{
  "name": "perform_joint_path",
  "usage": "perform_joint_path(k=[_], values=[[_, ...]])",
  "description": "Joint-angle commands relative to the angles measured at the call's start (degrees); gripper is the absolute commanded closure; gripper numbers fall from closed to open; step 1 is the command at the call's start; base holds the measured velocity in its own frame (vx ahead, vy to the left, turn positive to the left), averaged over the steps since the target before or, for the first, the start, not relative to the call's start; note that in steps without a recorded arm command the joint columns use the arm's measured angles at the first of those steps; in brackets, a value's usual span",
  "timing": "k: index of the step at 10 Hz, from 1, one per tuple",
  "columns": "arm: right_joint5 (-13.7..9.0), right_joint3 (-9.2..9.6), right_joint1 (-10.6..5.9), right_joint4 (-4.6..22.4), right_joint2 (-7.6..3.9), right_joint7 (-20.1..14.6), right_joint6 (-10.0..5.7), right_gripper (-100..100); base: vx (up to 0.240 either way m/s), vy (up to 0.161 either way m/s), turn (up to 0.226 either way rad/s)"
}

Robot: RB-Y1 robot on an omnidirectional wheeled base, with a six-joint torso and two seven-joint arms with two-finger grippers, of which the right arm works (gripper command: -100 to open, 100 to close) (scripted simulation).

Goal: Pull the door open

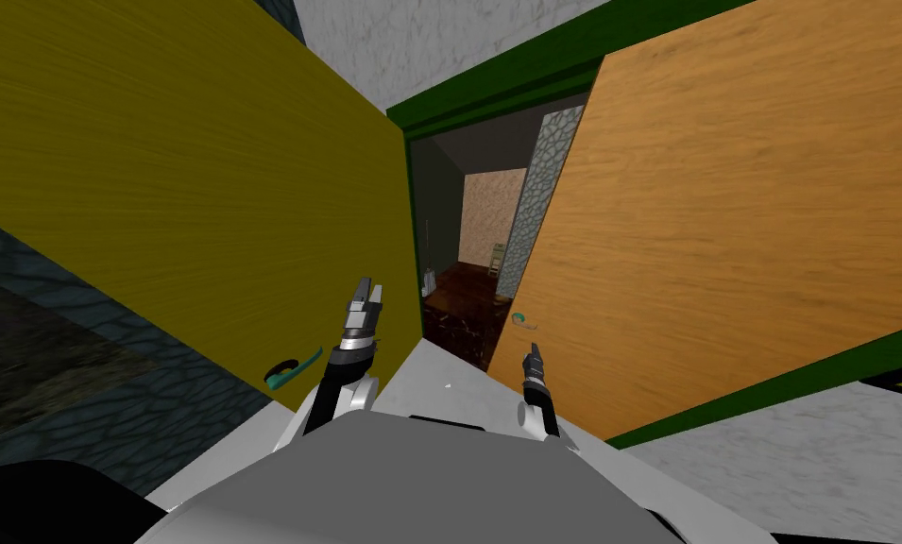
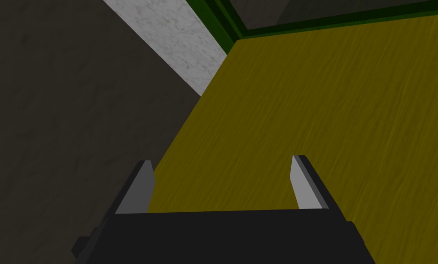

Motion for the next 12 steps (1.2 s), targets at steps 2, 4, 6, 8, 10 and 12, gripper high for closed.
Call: perform_joint_path(k=[2,4,6,8,10,12], values=[[-0.69,-0.12,-1.35,3.18,-0.19,0.35,-0.59,-100,0.088,-0.042,0.083],[-0.84,-0.15,-1.65,3.88,-0.23,0.44,-0.70,-100,0.048,-0.019,0.036],[-1.10,-0.26,-0.58,3.66,-1.58,-0.93,-0.80,-100,0.077,-0.001,0.046],[-1.19,-0.30,-0.30,3.73,-2.01,-1.37,-0.89,-100,0.156,0.002,0.064],[-1.74,-0.51,1.36,4.13,-4.53,-3.95,-1.39,-100,0.161,-0.016,0.145],[-1.74,-0.51,1.36,4.13,-4.53,-3.95,-1.39,-100,0.094,0.001,-0.006]])
